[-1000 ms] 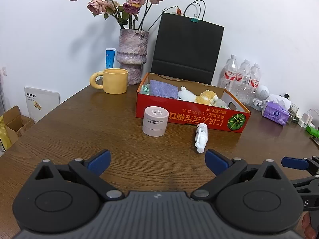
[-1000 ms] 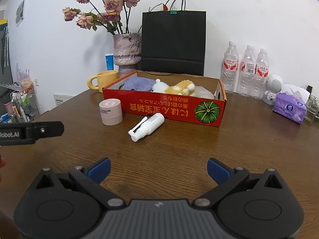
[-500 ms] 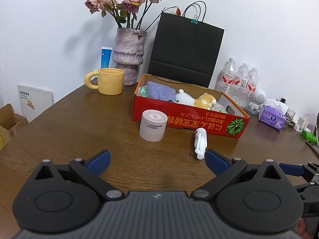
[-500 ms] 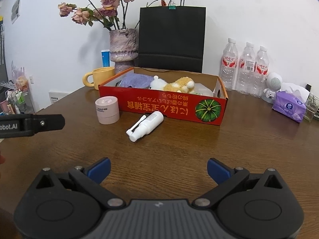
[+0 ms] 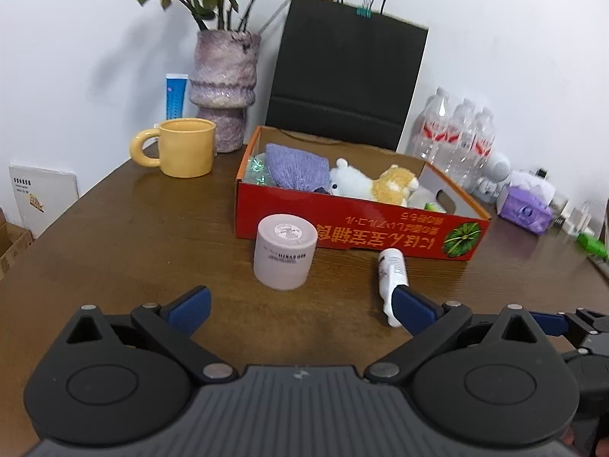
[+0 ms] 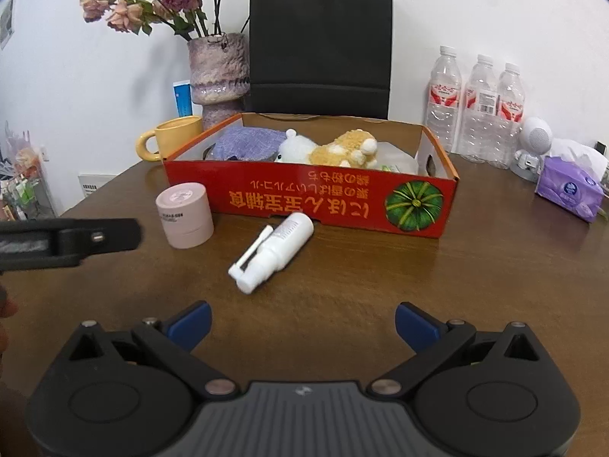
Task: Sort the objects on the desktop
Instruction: 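Move the left tool to the pink jar while the right tool approaches the white spray bottle, then grasp the pink jar with the left tool while the right tool grasps the spray bottle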
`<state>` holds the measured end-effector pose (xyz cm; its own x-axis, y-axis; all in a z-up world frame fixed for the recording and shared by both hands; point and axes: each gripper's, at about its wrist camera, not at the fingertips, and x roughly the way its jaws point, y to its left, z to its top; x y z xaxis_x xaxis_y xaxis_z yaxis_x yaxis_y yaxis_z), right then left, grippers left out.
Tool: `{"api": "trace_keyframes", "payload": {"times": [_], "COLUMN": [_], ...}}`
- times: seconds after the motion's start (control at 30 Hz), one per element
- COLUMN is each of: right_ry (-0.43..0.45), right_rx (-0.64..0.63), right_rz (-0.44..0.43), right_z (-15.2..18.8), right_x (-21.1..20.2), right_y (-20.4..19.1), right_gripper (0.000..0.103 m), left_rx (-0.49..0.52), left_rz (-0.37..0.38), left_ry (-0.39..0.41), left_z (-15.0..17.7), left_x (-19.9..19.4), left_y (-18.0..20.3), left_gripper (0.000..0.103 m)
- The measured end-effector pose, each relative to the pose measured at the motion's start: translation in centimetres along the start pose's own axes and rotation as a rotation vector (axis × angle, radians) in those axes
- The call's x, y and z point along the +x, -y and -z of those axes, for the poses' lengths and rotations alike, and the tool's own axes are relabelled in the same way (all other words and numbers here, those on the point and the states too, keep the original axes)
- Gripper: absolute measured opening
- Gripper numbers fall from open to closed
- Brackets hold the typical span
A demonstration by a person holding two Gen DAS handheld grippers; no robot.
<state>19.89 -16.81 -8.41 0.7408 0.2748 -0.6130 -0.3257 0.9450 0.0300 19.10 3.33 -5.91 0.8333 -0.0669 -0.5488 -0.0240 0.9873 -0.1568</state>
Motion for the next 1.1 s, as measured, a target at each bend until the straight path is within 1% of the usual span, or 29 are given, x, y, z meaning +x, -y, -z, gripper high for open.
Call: {"api": "trace_keyframes", "payload": {"times": [0.1, 0.17, 0.27, 0.3, 0.37, 0.5, 0.63, 0.67, 0.73, 0.77, 0.83, 0.87, 0.9, 0.93, 0.97, 1.0, 1.1], "right_ry": [-0.002, -0.006, -0.017, -0.022, -0.032, -0.043, -0.038, -0.034, -0.023, -0.017, -0.010, -0.009, -0.007, -0.004, -0.002, 0.000, 0.010], "right_rx": [-0.021, -0.027, -0.030, -0.030, -0.031, -0.039, -0.020, -0.010, 0.004, 0.010, 0.031, 0.047, 0.059, 0.063, 0.068, 0.078, 0.113], "right_rz": [0.020, 0.024, 0.024, 0.026, 0.033, 0.056, 0.075, 0.076, 0.077, 0.082, 0.087, 0.085, 0.085, 0.088, 0.087, 0.081, 0.066], "right_z": [-0.8, -1.3, -1.9, -2.1, -2.4, -2.7, -2.6, -2.6, -2.6, -2.7, -2.8, -2.8, -2.8, -2.8, -2.7, -2.7, -2.6], "right_x": [1.6, 2.6, 4.2, 4.8, 5.8, 7.7, 8.8, 8.9, 9.1, 9.2, 9.3, 9.3, 9.2, 9.2, 9.1, 9.0, 8.8], "right_y": [-0.9, -1.3, -2.0, -2.2, -2.6, -3.2, -3.1, -3.1, -3.1, -3.1, -2.8, -2.6, -2.4, -2.3, -2.2, -2.0, -1.3], "right_gripper": [0.101, 0.101, 0.097, 0.095, 0.092, 0.091, 0.081, 0.080, 0.072, 0.068, 0.050, 0.046, 0.037, 0.029, 0.028, 0.028, 0.027], "left_rx": [0.014, 0.035, 0.049, 0.048, 0.042, 0.054, 0.068, 0.069, 0.079, 0.084, 0.093, 0.100, 0.109, 0.111, 0.111, 0.120, 0.121], "left_rz": [-0.002, -0.016, -0.048, -0.059, -0.057, -0.050, -0.049, -0.051, -0.067, -0.067, -0.076, -0.084, -0.086, -0.073, -0.067, -0.076, -0.066], "left_ry": [-0.019, -0.017, -0.019, -0.020, -0.020, -0.038, -0.050, -0.052, -0.054, -0.047, -0.028, -0.019, -0.014, -0.012, -0.009, -0.006, -0.003], "left_z": [-1.2, -1.9, -2.4, -2.4, -2.4, -1.9, -1.6, -1.5, -1.7, -1.7, -1.7, -1.6, -1.6, -1.5, -1.4, -1.3, -1.1], "left_x": [2.4, 3.9, 5.9, 6.5, 7.4, 8.9, 10.0, 10.3, 10.6, 10.6, 10.5, 10.5, 10.4, 10.3, 10.2, 10.1, 9.9], "left_y": [0.3, 0.3, -0.1, -0.3, -0.6, -0.9, -1.1, -1.2, -1.2, -1.2, -1.0, -0.9, -0.7, -0.6, -0.5, -0.3, 0.0], "left_gripper": [0.103, 0.103, 0.103, 0.103, 0.103, 0.103, 0.103, 0.103, 0.103, 0.101, 0.095, 0.086, 0.074, 0.066, 0.057, 0.056, 0.056]}}
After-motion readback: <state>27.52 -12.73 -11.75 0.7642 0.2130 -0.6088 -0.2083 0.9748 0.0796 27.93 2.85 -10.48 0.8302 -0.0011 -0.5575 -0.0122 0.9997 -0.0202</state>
